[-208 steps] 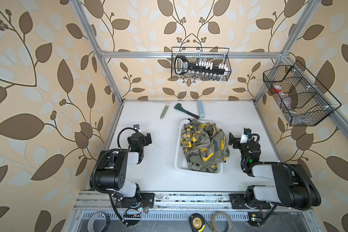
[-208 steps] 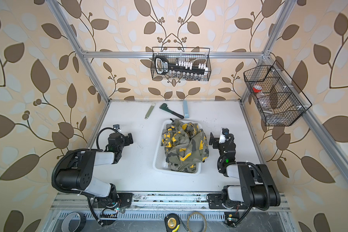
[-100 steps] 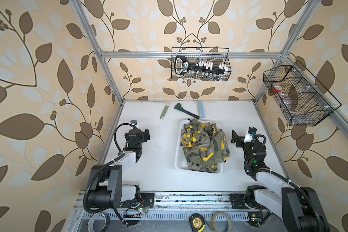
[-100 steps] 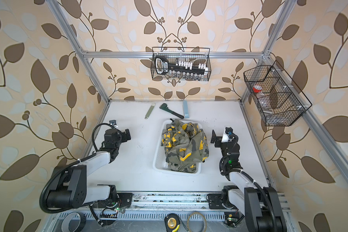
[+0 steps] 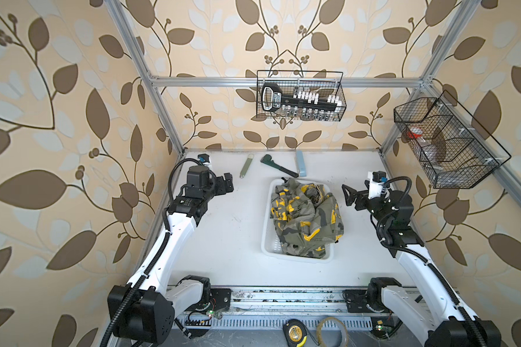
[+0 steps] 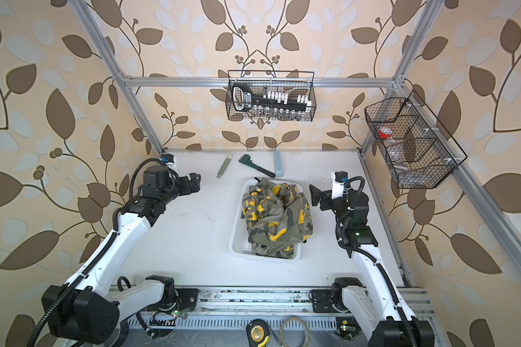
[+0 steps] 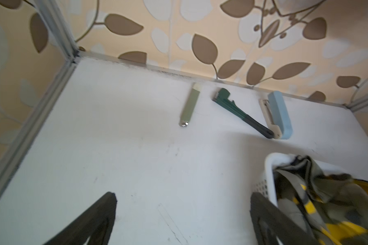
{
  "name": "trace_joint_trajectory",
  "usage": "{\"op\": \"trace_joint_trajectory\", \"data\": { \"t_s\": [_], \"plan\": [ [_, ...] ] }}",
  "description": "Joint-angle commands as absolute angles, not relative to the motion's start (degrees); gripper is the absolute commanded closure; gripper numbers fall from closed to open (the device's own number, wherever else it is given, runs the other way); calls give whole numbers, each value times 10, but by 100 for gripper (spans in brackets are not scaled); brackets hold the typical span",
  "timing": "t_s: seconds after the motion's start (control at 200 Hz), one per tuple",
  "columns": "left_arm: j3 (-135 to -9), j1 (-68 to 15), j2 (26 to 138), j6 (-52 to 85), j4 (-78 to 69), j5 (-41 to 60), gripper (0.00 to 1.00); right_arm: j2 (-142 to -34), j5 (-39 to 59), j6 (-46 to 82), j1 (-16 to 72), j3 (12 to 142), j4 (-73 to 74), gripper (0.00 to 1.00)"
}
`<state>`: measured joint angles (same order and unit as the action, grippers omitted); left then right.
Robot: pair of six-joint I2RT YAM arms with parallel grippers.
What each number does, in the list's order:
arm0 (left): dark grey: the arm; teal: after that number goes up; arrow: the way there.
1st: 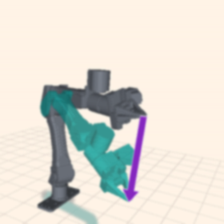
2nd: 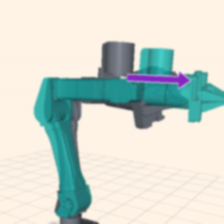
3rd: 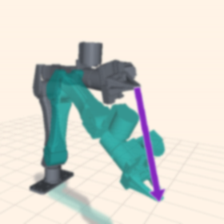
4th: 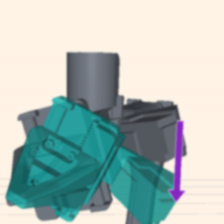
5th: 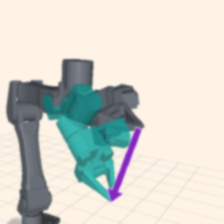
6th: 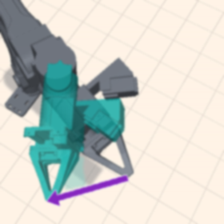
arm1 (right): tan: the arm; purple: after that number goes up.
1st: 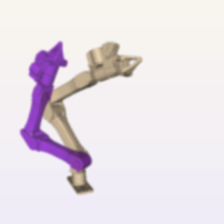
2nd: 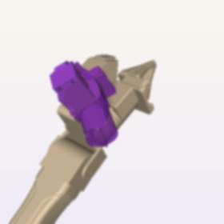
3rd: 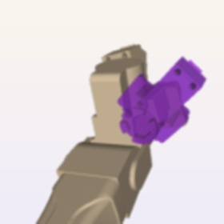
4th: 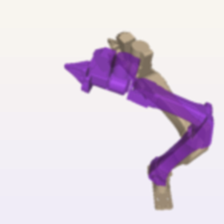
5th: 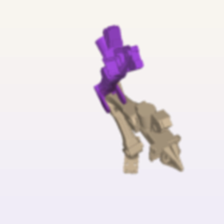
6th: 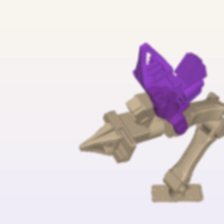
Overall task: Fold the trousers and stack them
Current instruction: 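Grasp the camouflage trousers with the left gripper while the right nears the basket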
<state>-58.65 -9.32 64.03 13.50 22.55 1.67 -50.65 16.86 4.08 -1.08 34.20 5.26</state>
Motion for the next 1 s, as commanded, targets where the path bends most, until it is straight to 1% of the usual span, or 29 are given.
{"op": "trace_joint_trajectory", "data": {
  "t_s": [0.0,0.17,0.31,0.565,0.78,0.995],
  "plan": [
    [-633,-152,648,197,334,74,1,-498,237,49,-10,370,-89,0],
    [-653,-275,671,249,326,78,1,-492,264,52,-9,393,-163,0],
    [-647,-346,700,300,280,96,1,-489,272,50,-9,399,-193,0],
    [-681,-471,784,306,253,52,1,-488,279,51,-9,405,-216,0],
    [-695,-503,877,291,222,43,1,-482,280,64,-9,397,-214,0],
    [-706,-506,953,296,175,47,1,-473,277,81,-9,387,-209,0]
  ]
}}
